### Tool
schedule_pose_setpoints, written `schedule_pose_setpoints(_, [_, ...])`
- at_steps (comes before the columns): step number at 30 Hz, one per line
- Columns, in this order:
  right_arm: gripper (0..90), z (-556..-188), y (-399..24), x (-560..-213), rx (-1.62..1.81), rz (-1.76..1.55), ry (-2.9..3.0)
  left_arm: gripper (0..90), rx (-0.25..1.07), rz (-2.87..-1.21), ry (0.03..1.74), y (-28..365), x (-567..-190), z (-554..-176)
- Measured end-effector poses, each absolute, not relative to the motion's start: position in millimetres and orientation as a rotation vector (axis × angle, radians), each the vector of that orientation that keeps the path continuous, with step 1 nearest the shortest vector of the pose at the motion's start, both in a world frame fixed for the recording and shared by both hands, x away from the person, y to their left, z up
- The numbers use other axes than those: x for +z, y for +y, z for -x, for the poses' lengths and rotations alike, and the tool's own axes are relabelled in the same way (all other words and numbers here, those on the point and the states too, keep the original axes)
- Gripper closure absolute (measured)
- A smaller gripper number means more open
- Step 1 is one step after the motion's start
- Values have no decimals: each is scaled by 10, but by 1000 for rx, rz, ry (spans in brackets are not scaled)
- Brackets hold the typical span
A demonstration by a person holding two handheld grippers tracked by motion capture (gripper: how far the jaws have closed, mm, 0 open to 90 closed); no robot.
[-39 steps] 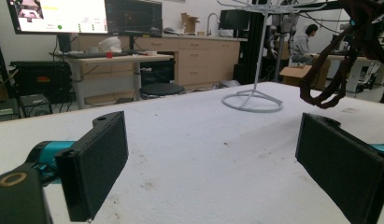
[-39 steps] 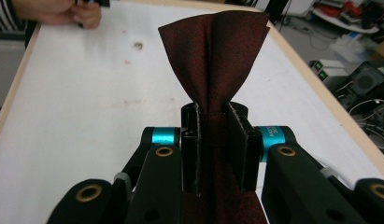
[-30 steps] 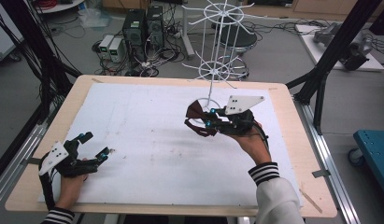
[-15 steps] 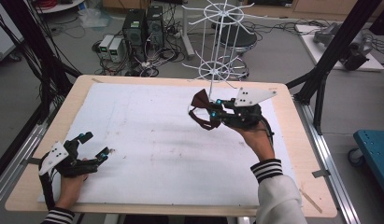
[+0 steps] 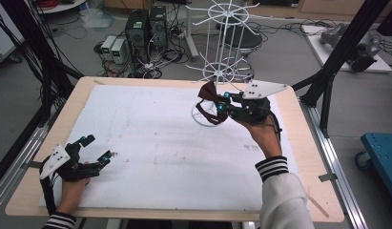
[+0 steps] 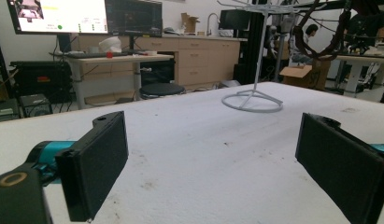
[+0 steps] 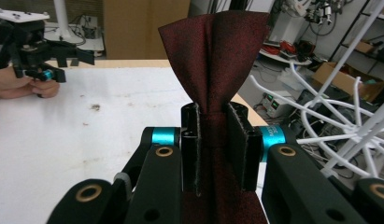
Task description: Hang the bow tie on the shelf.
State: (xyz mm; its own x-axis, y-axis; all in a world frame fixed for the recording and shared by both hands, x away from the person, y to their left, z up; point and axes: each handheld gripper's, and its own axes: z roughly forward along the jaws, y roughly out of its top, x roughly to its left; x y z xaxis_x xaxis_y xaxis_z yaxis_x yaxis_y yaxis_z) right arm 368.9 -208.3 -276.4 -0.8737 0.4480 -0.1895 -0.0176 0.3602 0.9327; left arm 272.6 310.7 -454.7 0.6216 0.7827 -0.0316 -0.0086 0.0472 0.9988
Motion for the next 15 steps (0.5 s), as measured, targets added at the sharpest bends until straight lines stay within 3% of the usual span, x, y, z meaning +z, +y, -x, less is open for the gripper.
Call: schedule_pose_setpoints(15, [766,-3823,-2120,-2701,1482,-470,2182,98,687,-1409,709,3110,-4546,-2727])
